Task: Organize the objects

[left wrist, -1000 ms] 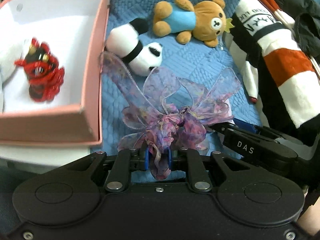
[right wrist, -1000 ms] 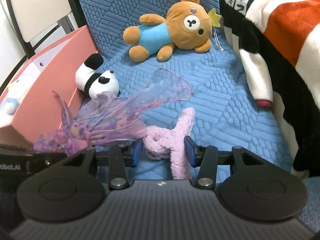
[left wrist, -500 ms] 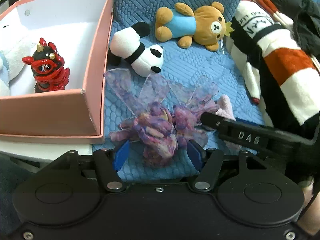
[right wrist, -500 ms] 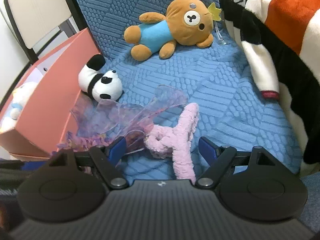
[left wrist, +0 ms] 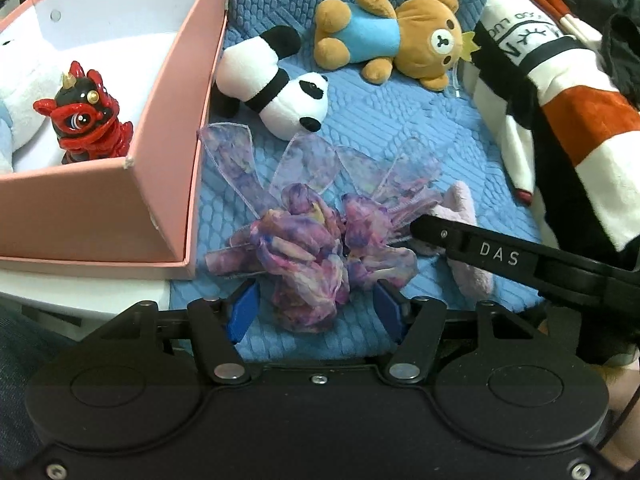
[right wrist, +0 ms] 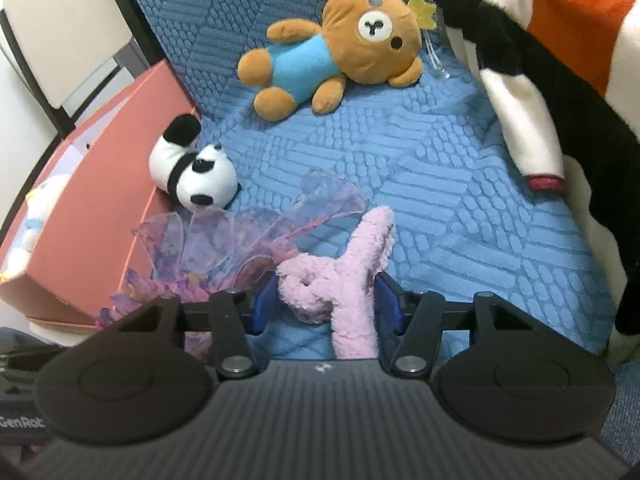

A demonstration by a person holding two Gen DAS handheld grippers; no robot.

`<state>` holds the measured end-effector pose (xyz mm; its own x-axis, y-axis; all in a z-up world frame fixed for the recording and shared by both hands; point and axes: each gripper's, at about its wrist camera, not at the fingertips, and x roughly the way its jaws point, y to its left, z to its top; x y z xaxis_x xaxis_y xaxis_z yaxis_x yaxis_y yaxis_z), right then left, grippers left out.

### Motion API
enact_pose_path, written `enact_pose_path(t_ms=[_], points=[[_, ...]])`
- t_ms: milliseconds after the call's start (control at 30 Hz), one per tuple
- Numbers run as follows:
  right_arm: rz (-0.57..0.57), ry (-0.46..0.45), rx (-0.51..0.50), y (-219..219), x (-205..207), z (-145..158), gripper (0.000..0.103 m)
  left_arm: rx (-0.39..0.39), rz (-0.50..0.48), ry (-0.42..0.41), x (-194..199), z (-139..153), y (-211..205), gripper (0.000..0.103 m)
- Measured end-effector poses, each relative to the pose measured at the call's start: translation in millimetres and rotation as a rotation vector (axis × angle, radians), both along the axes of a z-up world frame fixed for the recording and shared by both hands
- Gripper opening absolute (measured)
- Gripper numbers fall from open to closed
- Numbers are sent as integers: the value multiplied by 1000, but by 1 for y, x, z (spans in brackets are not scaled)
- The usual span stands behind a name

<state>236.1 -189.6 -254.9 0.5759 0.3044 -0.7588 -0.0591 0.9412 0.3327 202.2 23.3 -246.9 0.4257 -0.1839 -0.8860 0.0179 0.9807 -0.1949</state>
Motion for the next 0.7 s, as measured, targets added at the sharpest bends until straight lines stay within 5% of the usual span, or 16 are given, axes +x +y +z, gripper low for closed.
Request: enact_pose_path(t_ms=[367,700], points=[[-9,-19,4,-5,3,3,55,2,-10,-17,14,-19,-12,50],[-13,-4,0,-7,-2,4,55,28,6,-43,18,-23,-11,20]])
